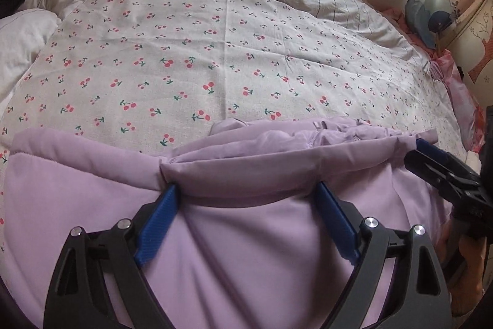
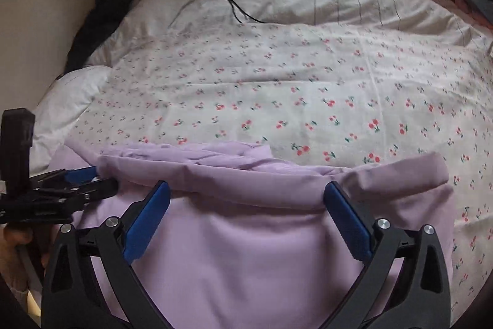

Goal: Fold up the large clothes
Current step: 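Release the jacket and smooth its folded edge with both open grippers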

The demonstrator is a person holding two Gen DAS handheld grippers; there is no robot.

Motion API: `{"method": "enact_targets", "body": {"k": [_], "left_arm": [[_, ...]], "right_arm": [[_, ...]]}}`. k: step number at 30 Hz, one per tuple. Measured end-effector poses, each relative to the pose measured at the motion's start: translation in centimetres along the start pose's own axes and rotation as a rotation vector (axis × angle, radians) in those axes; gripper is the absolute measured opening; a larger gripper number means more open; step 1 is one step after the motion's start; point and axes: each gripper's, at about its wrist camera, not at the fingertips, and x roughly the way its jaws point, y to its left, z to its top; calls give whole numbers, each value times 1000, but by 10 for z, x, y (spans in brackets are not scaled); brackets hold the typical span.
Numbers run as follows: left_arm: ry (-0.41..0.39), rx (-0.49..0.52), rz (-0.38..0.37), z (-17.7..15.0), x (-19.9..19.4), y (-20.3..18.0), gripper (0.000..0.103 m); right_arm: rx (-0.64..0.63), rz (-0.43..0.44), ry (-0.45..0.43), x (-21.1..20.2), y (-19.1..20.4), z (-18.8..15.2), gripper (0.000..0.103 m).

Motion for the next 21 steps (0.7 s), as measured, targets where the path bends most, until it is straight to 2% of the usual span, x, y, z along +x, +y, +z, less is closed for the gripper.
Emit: {"method": "enact_targets", "body": {"k": [2,3,4,7,9,12,14,17,19,21], "left_arm": [[-10,8,7,-1,1,-1,86],[-12,16,12,-1,3,-2,86],[-13,21,15,0,5,-3,86],[-20,21,17,4,16,-1,91],[-30,37,31,5,24,-4,95],[-34,74,66,2,21,-12,96],[-49,83,70,-1,2,-14,95],[-140,71,36,-18,-57,-14,95],[-207,93,41,-39,-100,-15,95],[-266,139,77,-63,-132,-16,95]], "right_arm": [[-46,-72,70,26,7,7,97],[-50,-80,108,41,6,8,97],[-26,-57,153,59,1,9,97],[2,-49,164,80,-5,13,97],[11,-45,174,85,-7,14,97],[57,-6,227,78,-16,18,97],[92,-4,216,47,-16,21,97],[38,21,118,-25,-10,7,97],[-11,3,55,-74,-9,-16,97],[-28,-43,-4,-115,-16,-46,97]]}}
